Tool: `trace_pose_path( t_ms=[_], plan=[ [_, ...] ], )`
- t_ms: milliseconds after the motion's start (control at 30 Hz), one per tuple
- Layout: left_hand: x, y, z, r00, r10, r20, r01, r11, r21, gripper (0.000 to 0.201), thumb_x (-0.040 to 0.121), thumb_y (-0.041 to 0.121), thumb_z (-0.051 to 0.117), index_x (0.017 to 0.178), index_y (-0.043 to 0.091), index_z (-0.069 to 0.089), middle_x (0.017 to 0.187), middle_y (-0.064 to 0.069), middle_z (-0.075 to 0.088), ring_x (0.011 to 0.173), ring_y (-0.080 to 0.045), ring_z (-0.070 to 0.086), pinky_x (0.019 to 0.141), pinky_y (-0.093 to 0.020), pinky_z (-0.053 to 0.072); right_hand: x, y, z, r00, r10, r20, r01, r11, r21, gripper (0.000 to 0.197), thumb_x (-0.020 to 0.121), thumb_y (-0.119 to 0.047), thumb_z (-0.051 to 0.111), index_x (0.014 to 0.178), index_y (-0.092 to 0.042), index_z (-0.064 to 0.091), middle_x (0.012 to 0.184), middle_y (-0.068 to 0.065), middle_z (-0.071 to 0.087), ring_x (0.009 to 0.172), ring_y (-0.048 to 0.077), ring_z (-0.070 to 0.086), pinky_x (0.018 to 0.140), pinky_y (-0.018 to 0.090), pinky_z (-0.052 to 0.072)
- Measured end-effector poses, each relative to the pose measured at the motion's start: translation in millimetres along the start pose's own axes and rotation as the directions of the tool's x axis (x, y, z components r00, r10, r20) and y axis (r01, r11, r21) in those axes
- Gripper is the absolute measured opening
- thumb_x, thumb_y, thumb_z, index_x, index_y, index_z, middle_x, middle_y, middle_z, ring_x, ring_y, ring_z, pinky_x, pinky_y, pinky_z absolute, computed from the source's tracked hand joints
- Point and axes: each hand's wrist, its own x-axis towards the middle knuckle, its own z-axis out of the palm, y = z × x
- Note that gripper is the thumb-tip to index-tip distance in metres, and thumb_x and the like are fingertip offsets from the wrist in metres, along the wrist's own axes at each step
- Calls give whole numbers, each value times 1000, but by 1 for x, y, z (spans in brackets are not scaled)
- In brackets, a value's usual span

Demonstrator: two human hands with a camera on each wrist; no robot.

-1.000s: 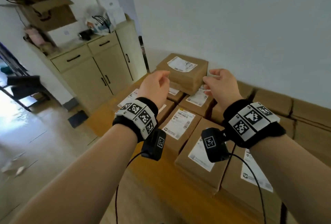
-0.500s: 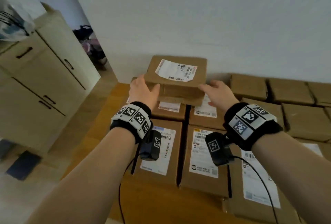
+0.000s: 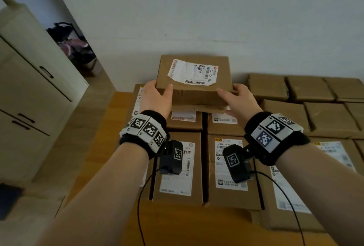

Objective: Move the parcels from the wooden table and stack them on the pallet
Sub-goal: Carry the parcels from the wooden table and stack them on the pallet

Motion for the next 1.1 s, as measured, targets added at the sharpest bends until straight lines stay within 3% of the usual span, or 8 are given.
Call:
trace_pose_path(
  t_ms=[133, 300, 467, 633, 700, 767, 933, 1100],
  plan=[
    [-19, 17, 2, 997, 38, -64, -42, 998, -56, 44, 91, 36, 54, 127, 13, 47, 124, -1, 54, 102, -11, 51, 83, -23, 43, -8, 0, -18, 996, -22, -88, 29, 996, 83, 59, 86, -35, 65, 131, -12, 36, 116, 0, 52, 107, 18, 55, 93, 42, 51],
    [-57, 44, 13, 992, 90, -86, -96, 993, -67, 49, 89, 38, 57, 130, 13, 45, 126, -4, 51, 100, -12, 53, 79, -22, 46, -21, -1, -60, 982, -33, -186, 74, 973, 220, 51, 83, -39, 67, 118, -18, 37, 109, -2, 53, 103, 19, 59, 89, 43, 53],
    [-112, 81, 44, 986, 154, -61, -154, 988, 15, 68, 85, 51, 55, 141, 17, 35, 131, -7, 49, 113, -19, 51, 96, -37, 46, -41, 5, -133, 963, -136, -234, 187, 959, 214, 65, 81, -42, 68, 131, -15, 39, 119, 0, 56, 105, 17, 60, 90, 41, 53],
    [-192, 130, 95, 972, 223, -77, -228, 971, -64, 73, 84, 49, 57, 144, 17, 29, 135, -5, 47, 118, -17, 49, 94, -31, 44, -65, 28, -238, 944, -253, -211, 297, 932, 209, 59, 77, -45, 68, 126, -17, 50, 112, -2, 65, 99, 16, 65, 86, 41, 55],
    [-222, 147, 116, 976, 204, -71, -211, 970, -121, 82, 81, 51, 61, 146, 18, 23, 139, -6, 43, 122, -20, 47, 99, -38, 44, -77, 39, -283, 938, -280, -206, 322, 923, 212, 54, 80, -42, 67, 126, -17, 51, 111, -2, 66, 98, 15, 65, 85, 41, 56],
    [-252, 168, 136, 981, 192, -34, -195, 972, -133, 91, 78, 54, 63, 148, 21, 15, 144, -8, 38, 127, -23, 43, 99, -46, 44, -90, 48, -330, 937, -281, -206, 326, 916, 235, 49, 83, -36, 66, 126, -17, 52, 110, -2, 66, 98, 15, 66, 85, 41, 56],
    [-308, 218, 170, 970, 218, 106, -199, 966, -167, 109, 70, 63, 65, 148, 29, -3, 154, -6, 25, 135, -23, 35, 106, -42, 38, -125, 61, -429, 937, -291, -194, 340, 887, 312, 36, 88, -19, 64, 123, -14, 55, 108, 3, 67, 98, 18, 66, 87, 41, 55],
    [-348, 258, 201, 931, 214, 297, -121, 945, -304, 87, 69, 53, 73, 140, 31, 29, 130, 0, 55, 108, -21, 60, 85, -40, 54, -159, 77, -493, 896, -337, -289, 417, 862, 289, 41, 83, -26, 68, 121, -18, 57, 109, 3, 67, 101, 18, 65, 88, 39, 55]
  ],
)
